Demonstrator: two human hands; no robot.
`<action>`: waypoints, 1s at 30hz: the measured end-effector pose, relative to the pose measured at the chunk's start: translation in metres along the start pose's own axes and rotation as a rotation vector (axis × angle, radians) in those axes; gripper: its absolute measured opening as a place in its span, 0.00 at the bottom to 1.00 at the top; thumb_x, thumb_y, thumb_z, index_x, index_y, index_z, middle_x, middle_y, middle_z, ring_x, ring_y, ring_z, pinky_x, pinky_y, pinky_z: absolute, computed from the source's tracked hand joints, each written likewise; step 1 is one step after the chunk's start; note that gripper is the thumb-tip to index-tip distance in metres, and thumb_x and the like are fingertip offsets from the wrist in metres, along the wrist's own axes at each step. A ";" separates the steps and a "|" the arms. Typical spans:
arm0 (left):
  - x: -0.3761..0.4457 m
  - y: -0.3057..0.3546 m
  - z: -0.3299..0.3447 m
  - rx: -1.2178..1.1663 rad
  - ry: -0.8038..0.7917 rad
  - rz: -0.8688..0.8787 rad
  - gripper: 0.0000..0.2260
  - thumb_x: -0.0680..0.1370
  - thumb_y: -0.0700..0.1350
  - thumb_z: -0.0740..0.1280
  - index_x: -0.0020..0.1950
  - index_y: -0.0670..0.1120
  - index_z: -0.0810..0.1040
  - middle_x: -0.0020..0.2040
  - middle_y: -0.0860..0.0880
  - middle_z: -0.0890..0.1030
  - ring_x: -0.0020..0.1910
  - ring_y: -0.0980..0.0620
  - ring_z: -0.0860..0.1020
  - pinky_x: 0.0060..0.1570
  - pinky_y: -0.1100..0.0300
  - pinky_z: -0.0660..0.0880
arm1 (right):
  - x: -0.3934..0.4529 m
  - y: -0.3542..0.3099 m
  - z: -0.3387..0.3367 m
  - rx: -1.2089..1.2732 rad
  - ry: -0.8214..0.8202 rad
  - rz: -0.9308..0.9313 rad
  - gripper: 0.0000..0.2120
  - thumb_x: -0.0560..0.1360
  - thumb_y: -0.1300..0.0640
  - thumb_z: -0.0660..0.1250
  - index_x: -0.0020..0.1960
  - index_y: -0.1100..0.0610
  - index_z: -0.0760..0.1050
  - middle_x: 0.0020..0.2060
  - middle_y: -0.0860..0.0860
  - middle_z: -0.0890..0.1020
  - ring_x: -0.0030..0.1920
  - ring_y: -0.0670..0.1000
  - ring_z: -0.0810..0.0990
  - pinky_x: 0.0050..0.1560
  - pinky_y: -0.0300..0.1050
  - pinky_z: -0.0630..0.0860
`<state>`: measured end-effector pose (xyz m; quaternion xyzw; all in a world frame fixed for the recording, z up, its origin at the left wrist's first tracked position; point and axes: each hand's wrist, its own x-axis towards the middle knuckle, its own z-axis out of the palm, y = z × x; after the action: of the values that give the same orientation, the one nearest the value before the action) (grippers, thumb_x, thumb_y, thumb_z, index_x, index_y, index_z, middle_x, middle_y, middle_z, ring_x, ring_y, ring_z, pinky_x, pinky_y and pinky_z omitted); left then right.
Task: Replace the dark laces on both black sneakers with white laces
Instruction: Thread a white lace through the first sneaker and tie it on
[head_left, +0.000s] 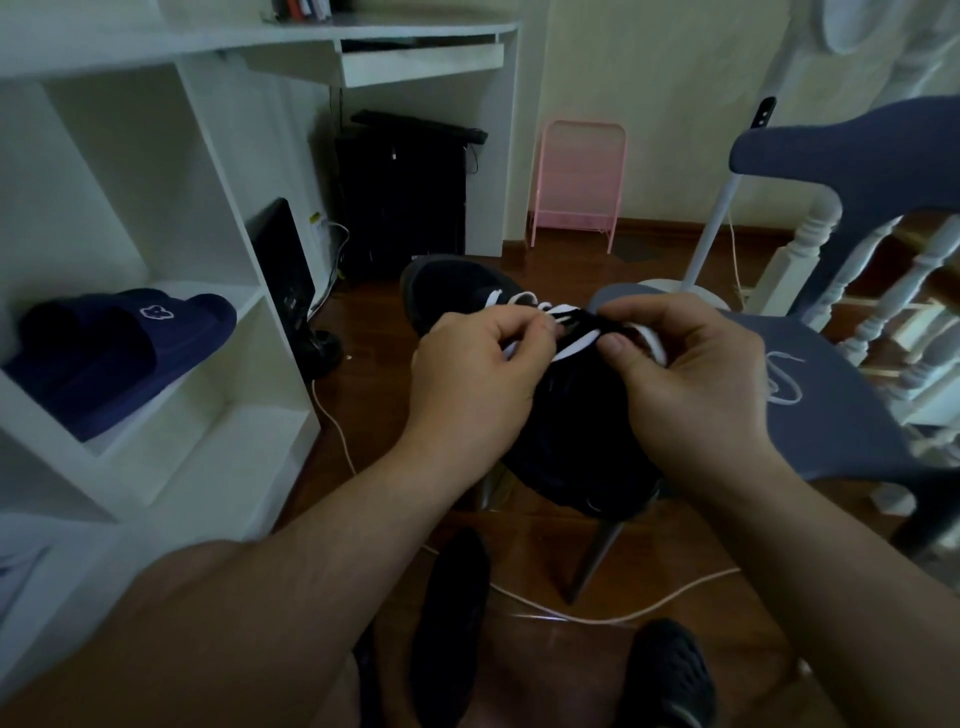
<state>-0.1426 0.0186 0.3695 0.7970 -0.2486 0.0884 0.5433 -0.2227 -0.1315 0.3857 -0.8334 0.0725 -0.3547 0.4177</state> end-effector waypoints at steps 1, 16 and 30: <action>0.000 -0.001 0.001 0.022 0.008 0.014 0.11 0.84 0.53 0.66 0.49 0.55 0.88 0.39 0.54 0.86 0.42 0.55 0.83 0.45 0.46 0.82 | 0.000 -0.001 0.000 0.007 -0.002 0.008 0.16 0.76 0.61 0.74 0.50 0.39 0.78 0.49 0.38 0.82 0.53 0.38 0.80 0.53 0.34 0.77; -0.001 -0.015 0.021 -0.020 0.010 -0.018 0.14 0.82 0.64 0.61 0.54 0.63 0.85 0.47 0.57 0.86 0.55 0.50 0.83 0.52 0.42 0.82 | -0.001 -0.006 0.000 0.056 -0.043 0.043 0.16 0.77 0.61 0.73 0.47 0.38 0.77 0.46 0.36 0.82 0.51 0.35 0.80 0.48 0.27 0.76; 0.001 -0.003 0.010 0.098 0.025 0.103 0.11 0.81 0.59 0.64 0.50 0.59 0.86 0.44 0.70 0.78 0.55 0.53 0.77 0.56 0.39 0.76 | -0.002 -0.005 0.001 -0.026 0.006 -0.013 0.14 0.78 0.61 0.72 0.50 0.41 0.77 0.45 0.35 0.80 0.50 0.34 0.79 0.48 0.27 0.73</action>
<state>-0.1414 0.0095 0.3635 0.8075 -0.2781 0.1381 0.5015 -0.2245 -0.1269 0.3884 -0.8381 0.0728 -0.3587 0.4044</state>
